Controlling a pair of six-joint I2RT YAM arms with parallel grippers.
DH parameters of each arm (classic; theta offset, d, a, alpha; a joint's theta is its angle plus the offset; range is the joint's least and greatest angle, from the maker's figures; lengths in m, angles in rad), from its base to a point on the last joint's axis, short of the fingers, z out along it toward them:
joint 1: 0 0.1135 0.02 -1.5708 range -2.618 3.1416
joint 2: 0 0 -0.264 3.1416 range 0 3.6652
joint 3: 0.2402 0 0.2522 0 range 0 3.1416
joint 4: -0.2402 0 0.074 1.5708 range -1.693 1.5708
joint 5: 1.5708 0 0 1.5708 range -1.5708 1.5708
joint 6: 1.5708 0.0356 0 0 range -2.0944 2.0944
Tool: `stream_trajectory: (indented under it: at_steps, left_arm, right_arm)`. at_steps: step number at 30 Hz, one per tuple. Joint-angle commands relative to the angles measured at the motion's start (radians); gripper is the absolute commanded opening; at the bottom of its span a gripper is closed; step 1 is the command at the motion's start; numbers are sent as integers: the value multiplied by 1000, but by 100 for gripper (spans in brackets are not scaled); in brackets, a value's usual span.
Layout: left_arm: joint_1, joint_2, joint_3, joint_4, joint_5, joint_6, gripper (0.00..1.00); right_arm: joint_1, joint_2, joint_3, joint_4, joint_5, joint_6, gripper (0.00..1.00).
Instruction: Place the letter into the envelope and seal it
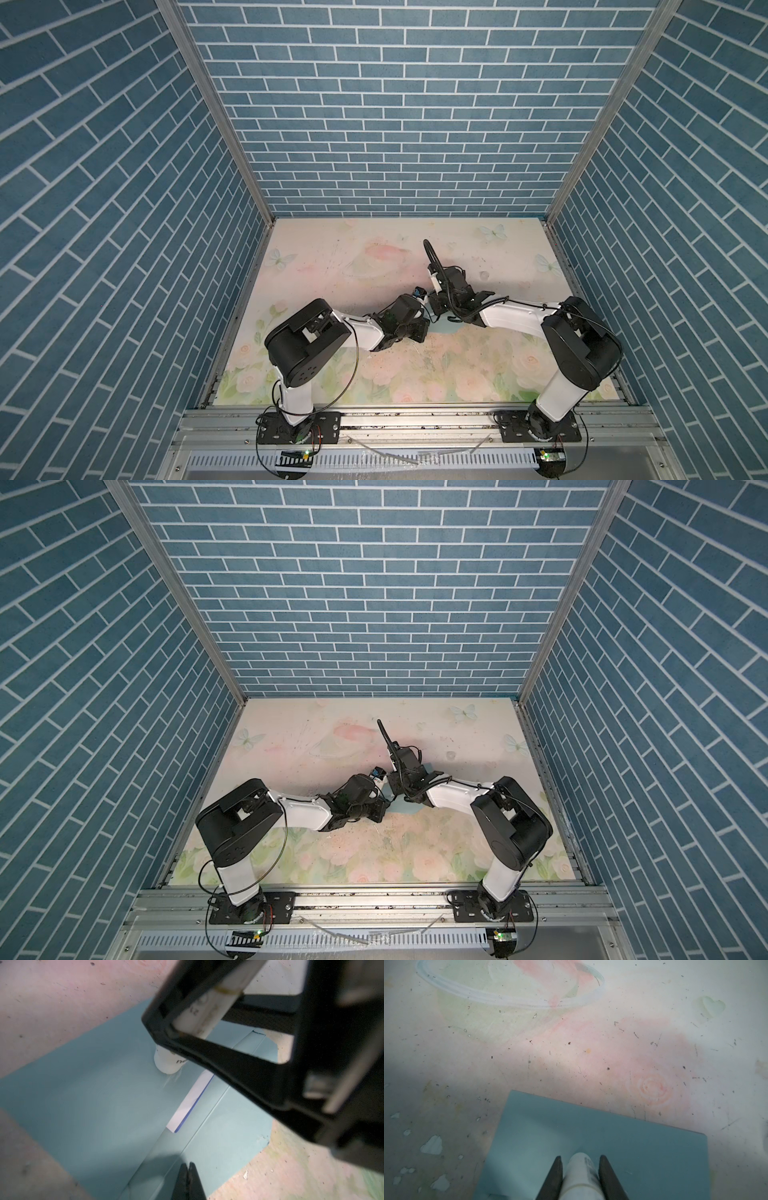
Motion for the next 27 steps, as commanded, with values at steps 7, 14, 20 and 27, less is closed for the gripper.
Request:
stream_trajectory:
  at_steps: [7, 14, 20, 27]
  left_arm:
    - [1, -23, -8, -110, -38, -9, 0]
    - [45, -90, 66, -138, -33, -6, 0]
    - [85, -81, 130, -141, -12, 2, 0]
    - [112, -14, 191, -158, 38, -22, 0]
  right_arm:
    - [-22, 13, 1, -36, 32, -44, 0]
    - [-23, 14, -15, -14, 13, -41, 0]
    - [-22, 10, -23, -7, 5, -45, 0]
    - [-23, 6, -26, -2, -2, -44, 0]
